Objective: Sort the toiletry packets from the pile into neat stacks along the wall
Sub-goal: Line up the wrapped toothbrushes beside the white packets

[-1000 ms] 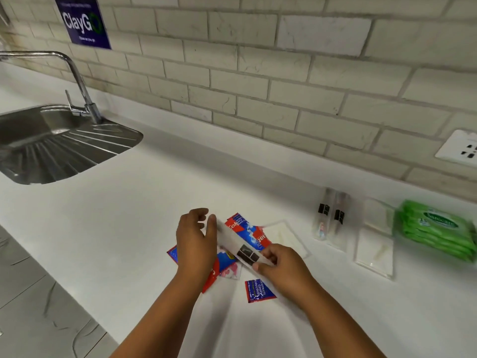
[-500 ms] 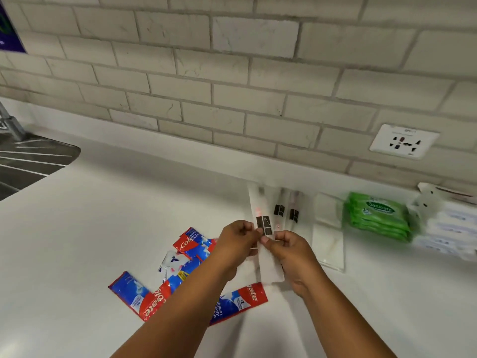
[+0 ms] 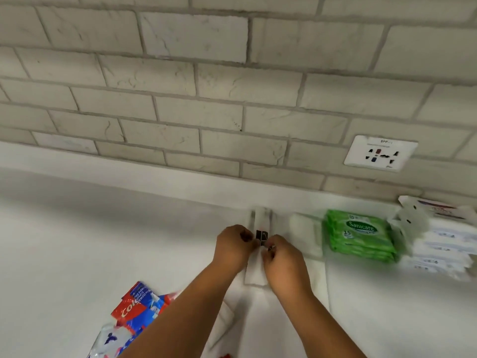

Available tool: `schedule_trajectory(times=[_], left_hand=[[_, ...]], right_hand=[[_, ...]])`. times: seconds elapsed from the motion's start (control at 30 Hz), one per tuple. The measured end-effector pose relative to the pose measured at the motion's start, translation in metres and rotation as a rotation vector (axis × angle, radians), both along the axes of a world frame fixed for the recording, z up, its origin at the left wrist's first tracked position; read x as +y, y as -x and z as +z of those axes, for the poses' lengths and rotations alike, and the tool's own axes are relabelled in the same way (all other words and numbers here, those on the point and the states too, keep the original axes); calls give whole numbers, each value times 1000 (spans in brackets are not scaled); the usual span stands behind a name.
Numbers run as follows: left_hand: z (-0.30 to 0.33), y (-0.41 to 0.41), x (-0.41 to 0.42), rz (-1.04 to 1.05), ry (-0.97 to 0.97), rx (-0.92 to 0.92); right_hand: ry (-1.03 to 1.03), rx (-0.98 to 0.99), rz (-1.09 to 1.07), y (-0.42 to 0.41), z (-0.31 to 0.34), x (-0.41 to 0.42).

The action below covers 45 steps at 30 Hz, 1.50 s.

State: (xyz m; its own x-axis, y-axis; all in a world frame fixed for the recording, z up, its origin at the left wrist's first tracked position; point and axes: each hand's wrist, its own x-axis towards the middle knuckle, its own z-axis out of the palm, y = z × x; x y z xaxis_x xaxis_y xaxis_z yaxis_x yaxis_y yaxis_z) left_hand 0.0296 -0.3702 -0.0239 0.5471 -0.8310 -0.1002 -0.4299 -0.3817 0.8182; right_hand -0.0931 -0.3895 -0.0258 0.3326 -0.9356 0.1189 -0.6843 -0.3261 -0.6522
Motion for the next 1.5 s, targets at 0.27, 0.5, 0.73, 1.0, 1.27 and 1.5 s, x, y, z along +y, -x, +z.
schedule_trajectory(times=[0.27, 0.5, 0.73, 1.0, 1.27, 1.5], left_hand=[[-24, -2, -6, 32, 55, -224], [-28, -9, -7, -16, 41, -178], [-7, -37, 46, 22, 25, -219], [-12, -42, 144, -40, -379, -574], [-7, -30, 165, -46, -327, -674], [8, -17, 162, -104, -93, -279]], right_hand=[[262, 247, 50, -9, -14, -6], [192, 284, 191, -10, -20, -6], [180, 192, 290, -10, 6, 28], [-44, 400, 323, -13, 2, 95], [-66, 438, 230, -12, -2, 113], [-182, 233, 156, 4, -7, 119]])
